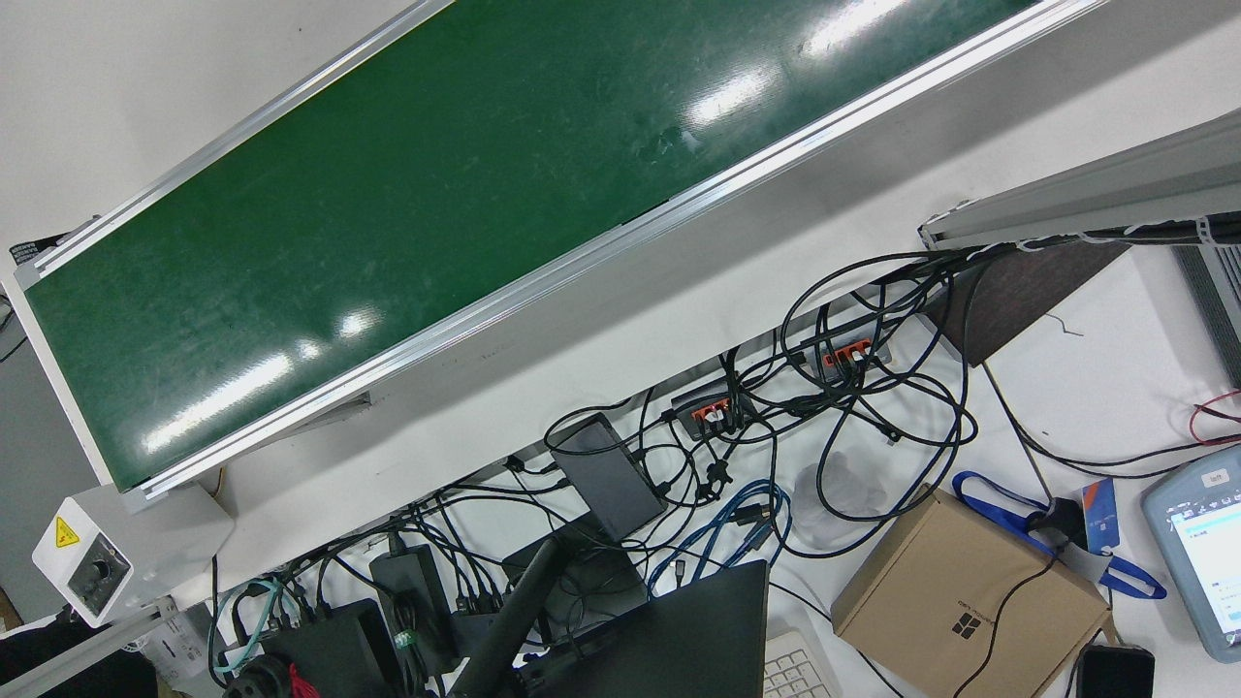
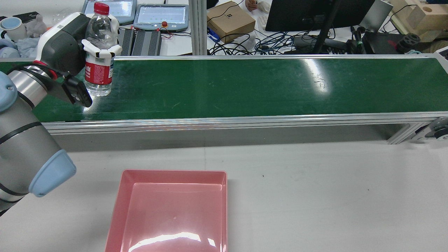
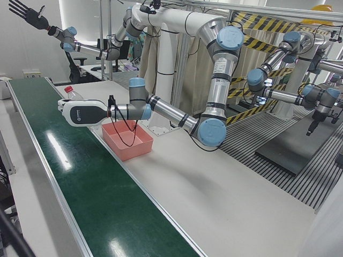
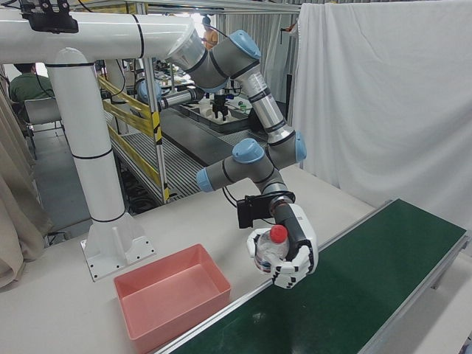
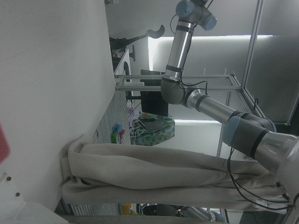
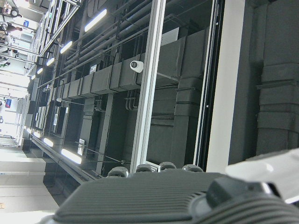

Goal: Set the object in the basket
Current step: 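Lift the bottle off the belt and carry it over the pink tray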

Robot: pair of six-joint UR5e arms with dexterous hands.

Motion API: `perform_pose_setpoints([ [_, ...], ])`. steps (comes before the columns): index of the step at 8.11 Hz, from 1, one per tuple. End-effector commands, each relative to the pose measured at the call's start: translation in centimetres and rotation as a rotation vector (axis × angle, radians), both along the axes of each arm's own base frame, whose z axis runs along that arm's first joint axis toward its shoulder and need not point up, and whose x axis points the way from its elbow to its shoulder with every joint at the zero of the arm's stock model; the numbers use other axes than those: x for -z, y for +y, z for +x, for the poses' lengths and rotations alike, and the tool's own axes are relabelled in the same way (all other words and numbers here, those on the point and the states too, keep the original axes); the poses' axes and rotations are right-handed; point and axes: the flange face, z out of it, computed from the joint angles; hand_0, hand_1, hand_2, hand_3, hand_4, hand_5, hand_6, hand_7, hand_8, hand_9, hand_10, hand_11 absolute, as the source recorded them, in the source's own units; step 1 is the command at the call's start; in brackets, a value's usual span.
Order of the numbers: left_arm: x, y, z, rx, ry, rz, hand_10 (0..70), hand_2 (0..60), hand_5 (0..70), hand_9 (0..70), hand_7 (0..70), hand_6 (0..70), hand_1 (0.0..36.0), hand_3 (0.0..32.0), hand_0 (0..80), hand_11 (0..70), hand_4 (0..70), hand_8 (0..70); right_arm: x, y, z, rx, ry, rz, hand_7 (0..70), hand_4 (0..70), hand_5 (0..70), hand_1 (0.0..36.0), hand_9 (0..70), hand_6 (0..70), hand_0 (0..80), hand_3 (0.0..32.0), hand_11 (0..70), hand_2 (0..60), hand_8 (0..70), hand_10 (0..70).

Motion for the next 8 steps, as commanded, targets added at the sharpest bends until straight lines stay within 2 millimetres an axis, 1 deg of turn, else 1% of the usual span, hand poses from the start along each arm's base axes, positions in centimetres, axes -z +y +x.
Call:
perform_pose_setpoints([
  [1,2.1,7.0,5.0,-0.177,0.011,0.089,70.0,57.0,70.0,70.0,70.0,70.0,25.6,0.0,80.0,70.0,65.0,70.0,0.0,0.0,0.0,0.0,0.0,0.0,0.0,0.0,0.0,0.0,0.0,0.0,0.0,0.0,0.0,0.0,0.0,0.0],
  [2,3.4,10.2,6.5,-0.216,-0.006,0.143,70.0,54.2,70.0,70.0,70.0,70.0,25.5,0.0,80.0,70.0,63.2,70.0,0.0,0.0,0.0,0.0,0.0,0.0,0.0,0.0,0.0,0.0,0.0,0.0,0.0,0.0,0.0,0.0,0.0,0.0],
  [3,4.1,12.2,7.6,-0.248,-0.002,0.164,70.0,54.2,70.0,70.0,70.0,70.0,25.9,0.0,80.0,70.0,64.4,70.0,0.0,0.0,0.0,0.0,0.0,0.0,0.0,0.0,0.0,0.0,0.0,0.0,0.0,0.0,0.0,0.0,0.0,0.0],
  [4,4.5,14.1,9.3,-0.293,0.011,0.171,70.0,54.8,70.0,70.0,70.0,70.0,26.5,0.0,80.0,70.0,63.8,70.0,0.0,0.0,0.0,0.0,0.0,0.0,0.0,0.0,0.0,0.0,0.0,0.0,0.0,0.0,0.0,0.0,0.0,0.0],
  [5,4.8,15.2,10.2,-0.317,0.033,0.184,70.0,53.4,70.0,70.0,70.0,70.0,26.8,0.0,80.0,70.0,62.0,70.0,0.0,0.0,0.0,0.0,0.0,0.0,0.0,0.0,0.0,0.0,0.0,0.0,0.0,0.0,0.0,0.0,0.0,0.0],
  [6,3.7,15.3,10.3,-0.311,0.033,0.176,70.0,50.8,70.0,70.0,70.0,70.0,25.7,0.0,80.0,70.0,57.3,70.0,0.0,0.0,0.0,0.0,0.0,0.0,0.0,0.0,0.0,0.0,0.0,0.0,0.0,0.0,0.0,0.0,0.0,0.0],
  [7,2.4,15.4,10.3,-0.294,0.05,0.175,70.0,38.9,70.0,70.0,70.0,70.0,22.4,0.0,75.7,70.0,49.4,70.0,0.0,0.0,0.1,-0.001,0.0,0.0,0.0,0.0,0.0,0.0,0.0,0.0,0.0,0.0,0.0,0.0,0.0,0.0],
  [8,1.3,15.6,10.5,-0.293,0.071,0.187,63.1,1.8,65.6,69.4,57.6,68.6,6.6,0.0,55.0,70.0,36.8,60.0,0.0,0.0,0.0,0.0,0.0,0.0,0.0,0.0,0.0,0.0,0.0,0.0,0.0,0.0,0.0,0.0,0.0,0.0],
])
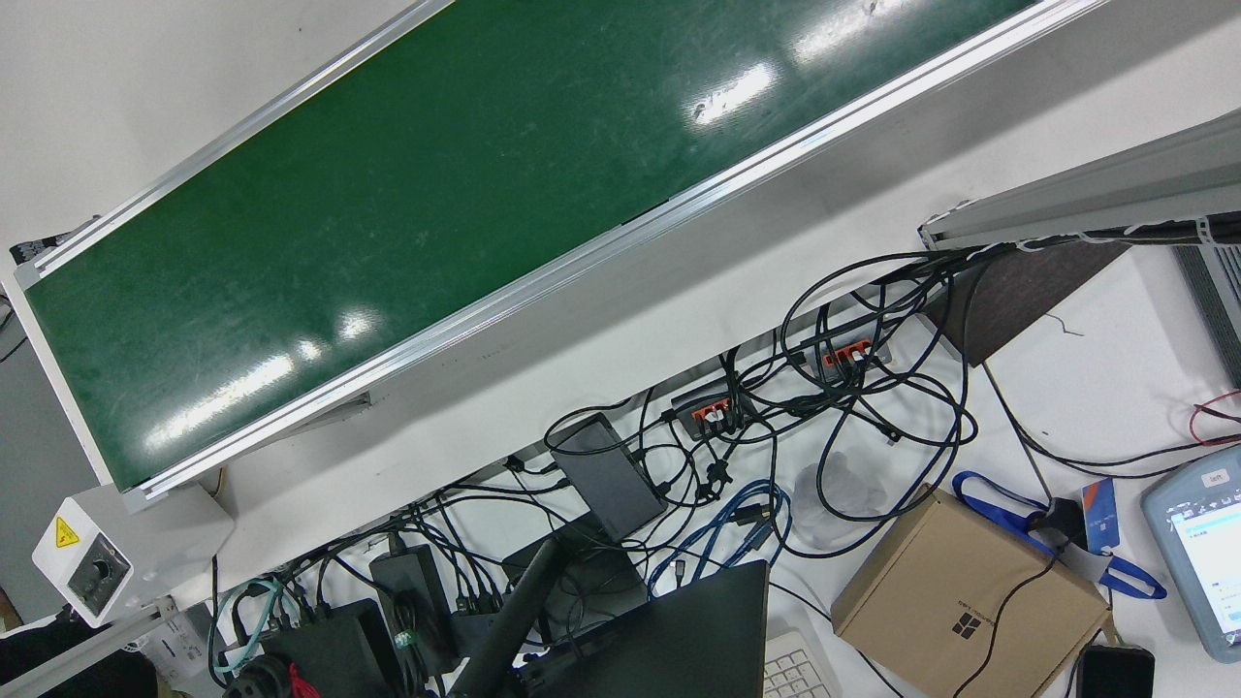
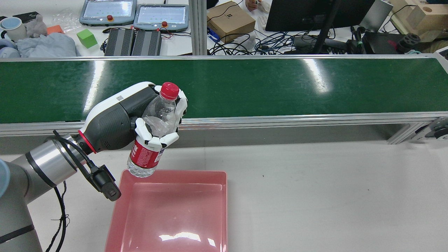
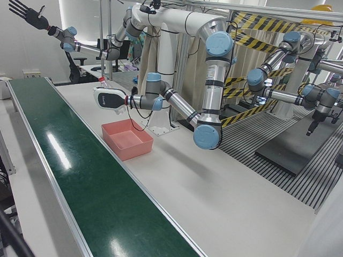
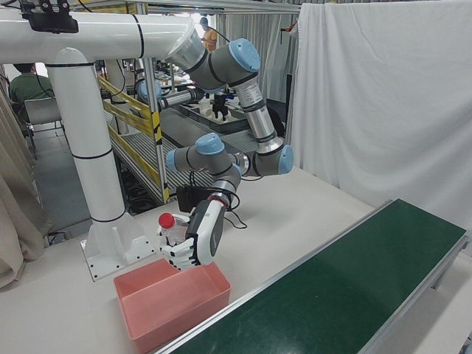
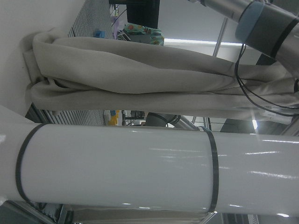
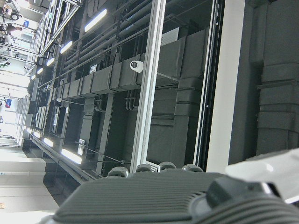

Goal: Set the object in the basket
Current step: 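Lift the bottle off the belt and carry it over the pink tray, then open the left hand fingers to drop the bottle into the tray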

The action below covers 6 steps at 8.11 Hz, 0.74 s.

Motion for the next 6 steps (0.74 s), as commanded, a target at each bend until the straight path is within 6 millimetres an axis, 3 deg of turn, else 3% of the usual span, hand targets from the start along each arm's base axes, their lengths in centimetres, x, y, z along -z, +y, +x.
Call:
perform_pose_setpoints([
  [1,-2.9,1.5,1.3,-0.021,0.056,0.017,44.8,0.0,41.6,47.9,39.6,40.3,0.0,0.0,46.7,62.9,30.3,39.4,0.0,0.0,0.1,-0.001,0.0,0.0,0.0,0.0,0.0,0.0,0.0,0.0,0.0,0.0,0.0,0.0,0.0,0.0],
  [2,-4.7,1.8,1.1,-0.025,0.082,0.03,29.7,0.0,32.7,29.5,23.8,21.7,0.0,0.0,34.7,42.3,23.2,23.4,0.0,0.0,0.0,0.0,0.0,0.0,0.0,0.0,0.0,0.0,0.0,0.0,0.0,0.0,0.0,0.0,0.0,0.0],
  [3,-6.0,1.9,0.6,-0.03,0.099,0.031,22.4,0.0,31.7,19.5,16.0,15.4,0.0,0.0,21.1,31.8,21.8,16.1,-0.1,0.1,0.0,0.0,-0.001,-0.001,0.0,0.0,0.0,0.0,0.0,0.0,0.0,0.0,0.0,0.0,0.0,0.0],
  [4,-5.6,2.2,0.2,-0.036,0.11,0.04,17.0,0.0,28.6,11.2,7.7,10.6,0.0,0.0,16.7,24.0,19.7,10.2,0.0,0.0,0.0,0.0,0.0,0.0,0.0,0.0,0.0,0.0,0.0,0.0,0.0,0.0,0.0,0.0,0.0,0.0],
  [6,-4.7,2.7,-0.5,-0.037,0.134,0.051,12.4,0.0,23.7,6.2,3.9,7.4,0.0,0.0,10.5,17.1,18.3,5.9,0.0,0.0,0.1,-0.001,0.0,0.0,0.0,0.0,0.0,0.0,0.0,0.0,0.0,0.0,0.0,0.0,0.0,0.0],
])
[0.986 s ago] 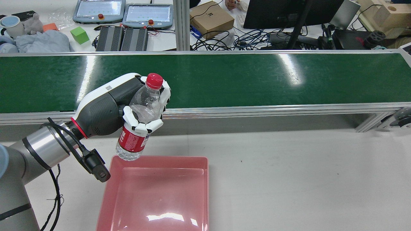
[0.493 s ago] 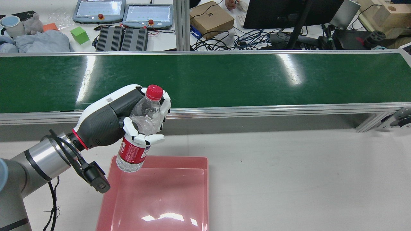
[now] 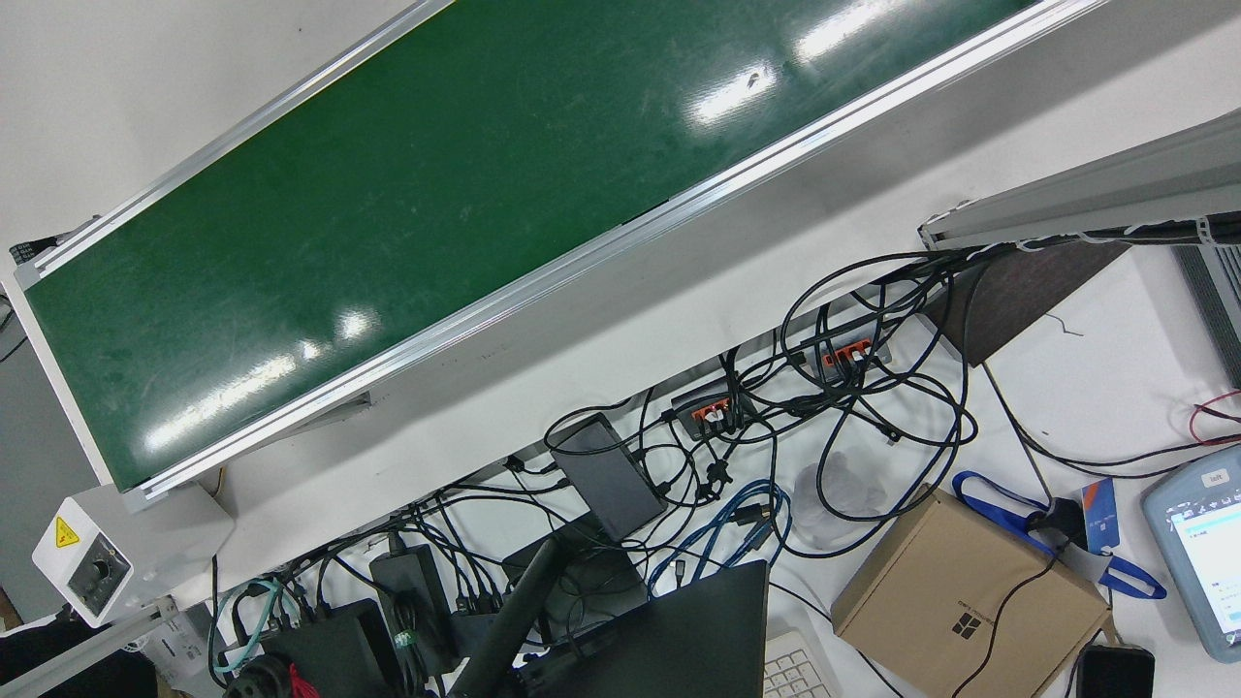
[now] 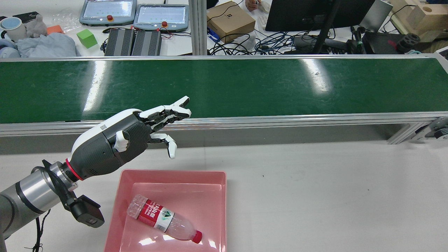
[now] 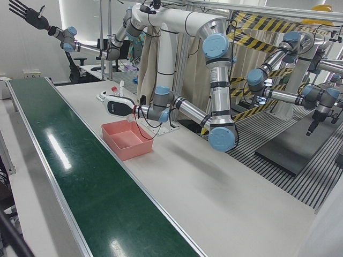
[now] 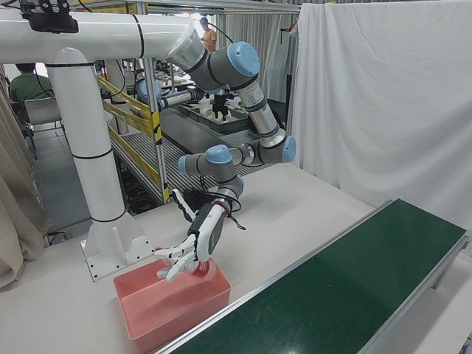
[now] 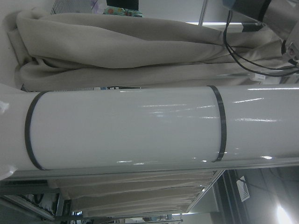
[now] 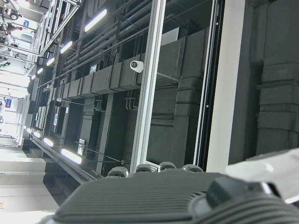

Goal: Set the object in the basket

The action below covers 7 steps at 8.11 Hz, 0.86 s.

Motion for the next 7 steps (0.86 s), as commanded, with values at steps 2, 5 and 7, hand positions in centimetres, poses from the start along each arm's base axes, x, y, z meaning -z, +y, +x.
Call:
perform_pose_setpoints([
  [2,0.56,0.5,-0.66,-0.003,0.024,0.01,11.4,0.0,23.1,4.6,2.9,6.3,0.0,0.0,9.9,15.8,17.7,4.5,0.02,-0.03,-0.02,0.0,0.0,0.0,0.0,0.0,0.0,0.0,0.0,0.0,0.0,0.0,0.0,0.0,0.0,0.0],
  [5,0.63,0.49,-0.65,-0.006,0.028,0.008,10.7,0.0,24.3,3.7,2.7,5.5,0.0,0.0,7.7,14.6,17.6,3.4,0.02,-0.03,-0.02,0.0,0.0,0.0,0.0,0.0,0.0,0.0,0.0,0.0,0.0,0.0,0.0,0.0,0.0,0.0],
  [7,0.77,0.53,-0.57,-0.006,0.029,0.011,10.3,0.0,22.7,3.0,2.5,5.3,0.0,0.0,10.3,14.1,17.5,3.3,0.02,-0.03,-0.02,0.0,0.0,0.0,0.0,0.0,0.0,0.0,0.0,0.0,0.0,0.0,0.0,0.0,0.0,0.0],
])
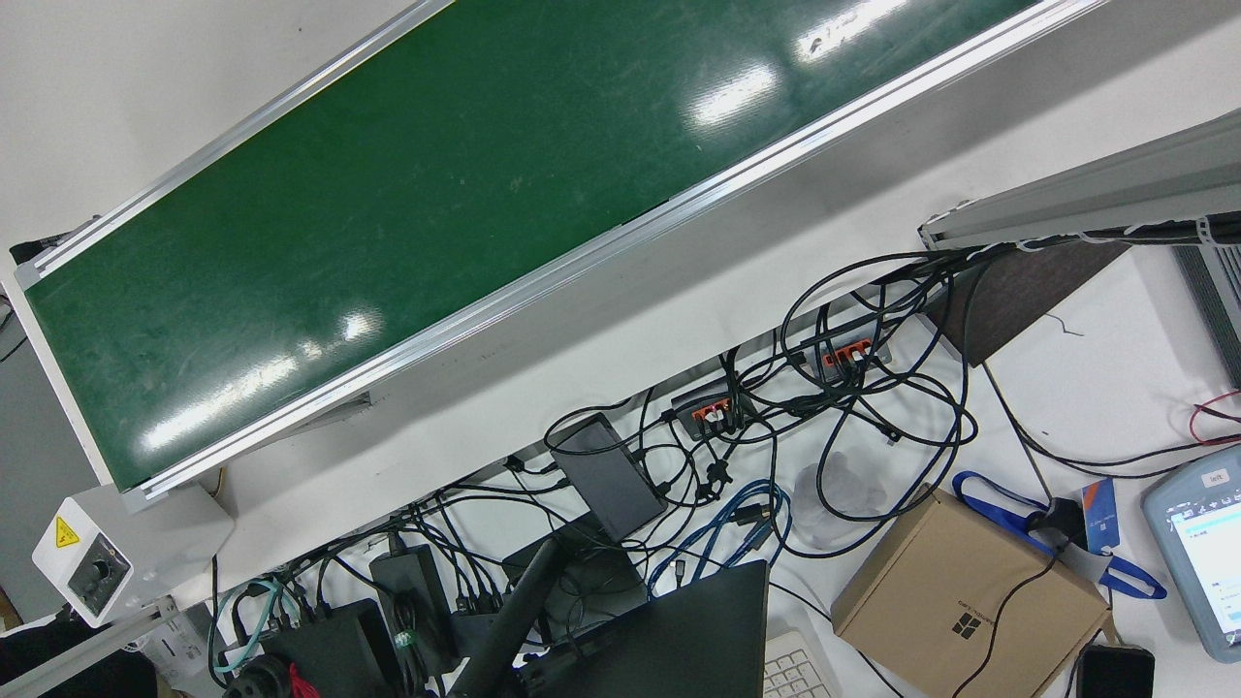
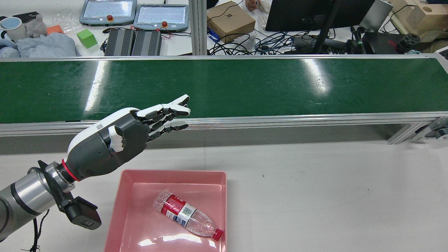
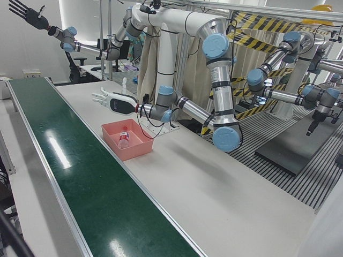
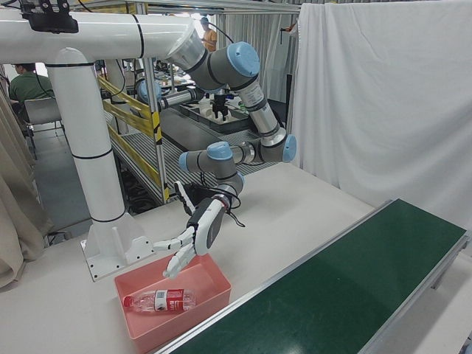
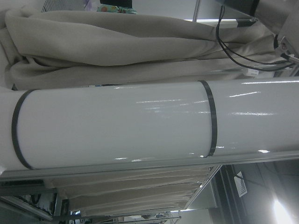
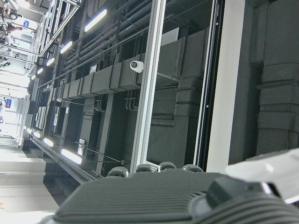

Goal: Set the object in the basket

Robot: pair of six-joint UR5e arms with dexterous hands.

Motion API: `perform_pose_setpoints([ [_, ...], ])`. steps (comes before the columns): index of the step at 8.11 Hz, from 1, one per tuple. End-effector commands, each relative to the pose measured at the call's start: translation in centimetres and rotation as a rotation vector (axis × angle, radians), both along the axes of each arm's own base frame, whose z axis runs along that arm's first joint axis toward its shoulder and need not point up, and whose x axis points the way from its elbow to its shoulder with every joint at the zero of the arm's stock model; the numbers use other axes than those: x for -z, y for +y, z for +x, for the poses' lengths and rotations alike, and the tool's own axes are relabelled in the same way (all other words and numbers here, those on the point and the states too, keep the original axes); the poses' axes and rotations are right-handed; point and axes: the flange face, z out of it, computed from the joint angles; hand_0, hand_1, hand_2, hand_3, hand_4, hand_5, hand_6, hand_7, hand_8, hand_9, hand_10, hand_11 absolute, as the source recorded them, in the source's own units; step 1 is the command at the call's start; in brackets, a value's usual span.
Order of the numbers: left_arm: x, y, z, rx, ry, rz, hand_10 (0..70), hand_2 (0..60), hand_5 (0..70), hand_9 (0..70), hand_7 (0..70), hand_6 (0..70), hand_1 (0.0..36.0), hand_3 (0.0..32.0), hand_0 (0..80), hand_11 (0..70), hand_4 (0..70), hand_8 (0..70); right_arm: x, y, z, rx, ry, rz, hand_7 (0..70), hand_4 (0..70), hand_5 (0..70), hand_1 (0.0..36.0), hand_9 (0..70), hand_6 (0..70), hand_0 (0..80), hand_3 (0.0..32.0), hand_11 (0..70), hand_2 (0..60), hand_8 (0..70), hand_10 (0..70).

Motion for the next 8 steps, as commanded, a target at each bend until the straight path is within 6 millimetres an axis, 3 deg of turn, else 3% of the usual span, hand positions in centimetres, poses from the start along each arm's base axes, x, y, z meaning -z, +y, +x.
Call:
perform_pose_setpoints([
  [1,0.3,0.1,0.2,0.0,0.002,0.006,10.6,0.0,12.4,2.9,2.8,5.4,0.0,0.0,12.1,14.6,18.4,3.4,0.0,0.0,0.0,0.0,0.0,0.0,0.0,0.0,0.0,0.0,0.0,0.0,0.0,0.0,0.0,0.0,0.0,0.0],
  [3,0.4,1.5,1.7,-0.039,0.001,0.006,8.3,0.0,2.6,1.2,1.6,5.0,0.0,0.0,15.0,11.4,18.2,1.8,0.0,0.1,0.1,-0.002,0.0,0.0,0.0,0.0,0.0,0.0,0.0,0.0,0.0,0.0,0.0,0.0,0.0,0.0],
  [5,0.5,1.5,1.7,-0.04,0.003,0.009,5.4,0.0,2.4,0.0,0.0,4.0,0.0,0.0,22.1,7.1,16.7,0.3,0.0,0.0,0.0,0.0,0.0,0.0,0.0,0.0,0.0,0.0,0.0,0.0,0.0,0.0,0.0,0.0,0.0,0.0],
  [8,0.4,1.5,1.7,-0.049,0.001,0.009,4.4,0.0,3.1,0.0,0.0,2.8,0.0,0.0,18.6,5.8,13.9,0.0,0.0,0.0,0.0,0.0,0.0,0.0,0.0,0.0,0.0,0.0,0.0,0.0,0.0,0.0,0.0,0.0,0.0,0.0],
])
